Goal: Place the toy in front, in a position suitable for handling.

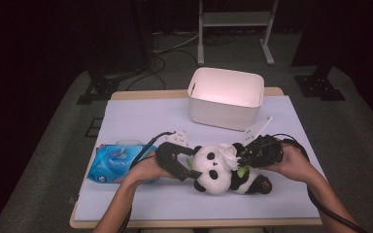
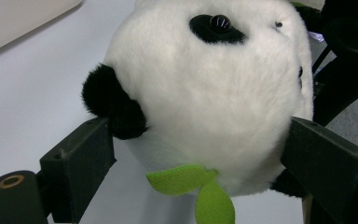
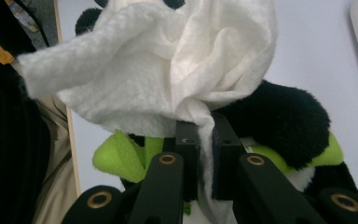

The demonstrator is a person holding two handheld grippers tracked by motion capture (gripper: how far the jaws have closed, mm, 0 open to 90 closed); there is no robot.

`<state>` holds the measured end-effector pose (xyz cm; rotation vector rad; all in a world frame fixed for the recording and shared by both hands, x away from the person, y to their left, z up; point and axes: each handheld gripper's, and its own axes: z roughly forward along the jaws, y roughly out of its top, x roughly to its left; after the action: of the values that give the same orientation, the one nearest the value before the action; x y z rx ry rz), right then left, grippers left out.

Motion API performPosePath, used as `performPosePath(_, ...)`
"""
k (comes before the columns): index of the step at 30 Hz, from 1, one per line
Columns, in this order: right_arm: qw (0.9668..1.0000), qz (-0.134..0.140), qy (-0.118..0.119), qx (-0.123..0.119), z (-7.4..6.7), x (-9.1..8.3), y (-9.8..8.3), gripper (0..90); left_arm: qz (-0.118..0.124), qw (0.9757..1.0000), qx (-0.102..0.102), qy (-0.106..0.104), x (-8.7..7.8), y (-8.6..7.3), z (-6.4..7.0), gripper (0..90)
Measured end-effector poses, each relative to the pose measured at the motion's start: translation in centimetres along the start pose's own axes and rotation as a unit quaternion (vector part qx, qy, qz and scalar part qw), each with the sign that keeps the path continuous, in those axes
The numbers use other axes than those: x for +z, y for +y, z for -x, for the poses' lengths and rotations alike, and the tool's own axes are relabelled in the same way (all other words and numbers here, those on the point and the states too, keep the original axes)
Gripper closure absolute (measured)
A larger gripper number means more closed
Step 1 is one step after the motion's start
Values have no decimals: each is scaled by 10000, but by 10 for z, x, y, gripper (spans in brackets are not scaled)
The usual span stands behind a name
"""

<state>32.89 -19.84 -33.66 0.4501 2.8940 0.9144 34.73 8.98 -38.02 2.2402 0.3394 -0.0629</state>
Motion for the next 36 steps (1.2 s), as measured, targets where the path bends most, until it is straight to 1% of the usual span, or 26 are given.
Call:
performPosePath(1,10000,30,-6,-12,0,-1,-2,837,-15,10000,20,-32,1,1,0,91)
performPosePath(2,10000,46,-6,0,-1,-1,-3,837,11,10000,-12,-74,3,2,0,91)
performPosePath(6,10000,97,-4,22,-3,-3,-8,837,-1,9997,54,-243,8,6,2,99)
performPosePath(7,9999,103,-17,12,-4,-4,-9,838,42,9996,64,-265,8,7,2,107)
performPosePath(9,9999,114,-41,20,-5,-5,-11,838,105,9995,63,-288,8,10,3,121)
performPosePath(13,9999,112,-52,33,-6,-8,-12,839,46,9994,229,-255,7,17,5,140)
performPosePath(17,9999,54,-103,-14,-7,-11,-9,839,13,9993,272,-247,6,24,5,147)
performPosePath(20,9999,55,-91,-45,-5,-16,-6,839,2,9993,279,-251,6,28,5,148)
performPosePath(22,9999,61,-109,-63,-5,-19,-3,839,-42,9991,349,-230,5,30,6,148)
performPosePath(24,9999,78,-114,-95,-6,-24,2,839,-33,9991,343,-236,6,31,6,148)
performPosePath(26,9998,70,-130,-152,-7,-26,8,839,-58,9990,390,-224,6,33,7,148)
performPosePath(27,9998,62,-125,-170,-7,-27,11,839,-39,9991,371,-221,6,33,8,148)
performPosePath(31,9995,15,-114,-289,-7,-27,25,839,-119,9987,456,-189,5,36,9,148)
performPosePath(36,9992,-18,-100,-393,-8,-22,40,839,-205,9984,498,-162,5,37,9,148)
